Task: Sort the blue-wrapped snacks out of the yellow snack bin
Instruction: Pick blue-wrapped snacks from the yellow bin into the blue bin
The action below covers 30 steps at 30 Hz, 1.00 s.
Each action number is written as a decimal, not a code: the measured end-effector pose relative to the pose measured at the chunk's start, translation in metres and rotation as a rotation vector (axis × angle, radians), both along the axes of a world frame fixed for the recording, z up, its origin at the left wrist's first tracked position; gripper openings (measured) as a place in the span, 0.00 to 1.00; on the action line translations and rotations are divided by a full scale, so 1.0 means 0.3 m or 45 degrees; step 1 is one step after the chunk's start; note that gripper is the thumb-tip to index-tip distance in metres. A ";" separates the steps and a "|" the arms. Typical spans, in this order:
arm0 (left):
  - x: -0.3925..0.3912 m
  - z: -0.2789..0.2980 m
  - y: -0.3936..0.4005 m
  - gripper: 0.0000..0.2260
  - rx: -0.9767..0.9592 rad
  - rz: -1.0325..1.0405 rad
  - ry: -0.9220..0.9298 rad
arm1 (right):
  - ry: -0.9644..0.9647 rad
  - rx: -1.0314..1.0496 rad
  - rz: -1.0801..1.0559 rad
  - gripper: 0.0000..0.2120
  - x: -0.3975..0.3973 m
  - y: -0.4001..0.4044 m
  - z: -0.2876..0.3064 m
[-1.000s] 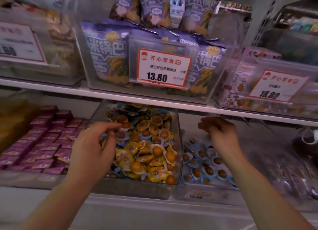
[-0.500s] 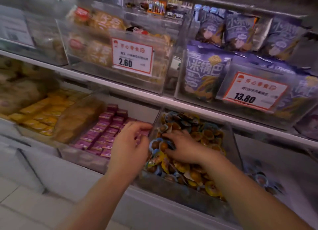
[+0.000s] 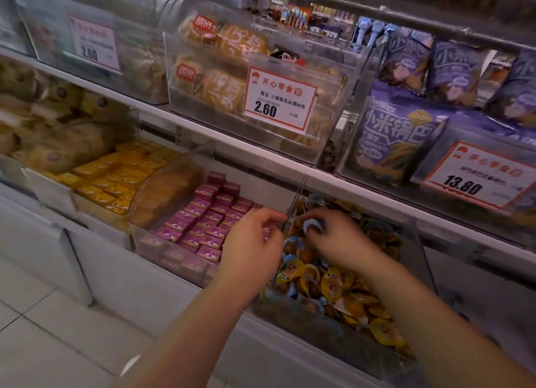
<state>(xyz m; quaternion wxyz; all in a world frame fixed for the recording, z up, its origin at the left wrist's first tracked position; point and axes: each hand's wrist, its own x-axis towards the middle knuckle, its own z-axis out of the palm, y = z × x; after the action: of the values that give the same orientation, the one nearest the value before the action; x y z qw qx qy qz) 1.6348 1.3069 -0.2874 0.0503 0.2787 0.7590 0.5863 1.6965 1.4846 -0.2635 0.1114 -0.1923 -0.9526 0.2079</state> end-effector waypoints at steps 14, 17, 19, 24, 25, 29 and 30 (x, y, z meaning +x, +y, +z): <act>0.003 0.001 -0.002 0.12 0.015 -0.024 0.066 | -0.237 0.129 -0.033 0.05 -0.052 -0.038 -0.079; 0.007 0.010 -0.005 0.12 -0.013 0.013 0.167 | -0.061 -0.265 -0.235 0.05 0.015 0.027 -0.053; 0.030 0.018 0.003 0.11 -0.037 0.010 0.353 | 0.110 -0.598 -0.416 0.08 0.074 0.061 -0.026; 0.148 0.006 0.068 0.11 0.005 -0.228 0.641 | 0.647 -1.606 -0.524 0.10 0.201 0.094 0.059; 0.167 -0.002 0.085 0.11 0.018 -0.260 0.630 | 0.683 -1.727 -0.483 0.11 0.227 0.088 0.077; 0.213 -0.025 0.147 0.11 0.068 -0.307 0.535 | 0.742 -2.059 -0.438 0.16 0.345 0.062 0.113; 0.220 -0.030 0.159 0.11 0.056 -0.313 0.519 | 0.760 -2.122 -0.427 0.17 0.381 0.058 0.119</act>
<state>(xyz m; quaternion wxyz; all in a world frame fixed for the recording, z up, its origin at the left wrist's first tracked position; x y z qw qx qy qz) 1.7008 1.3546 -0.2964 -0.0389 0.4827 0.7009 0.5237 1.8110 1.5020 -0.2277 0.2073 -0.2851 -0.3839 0.8534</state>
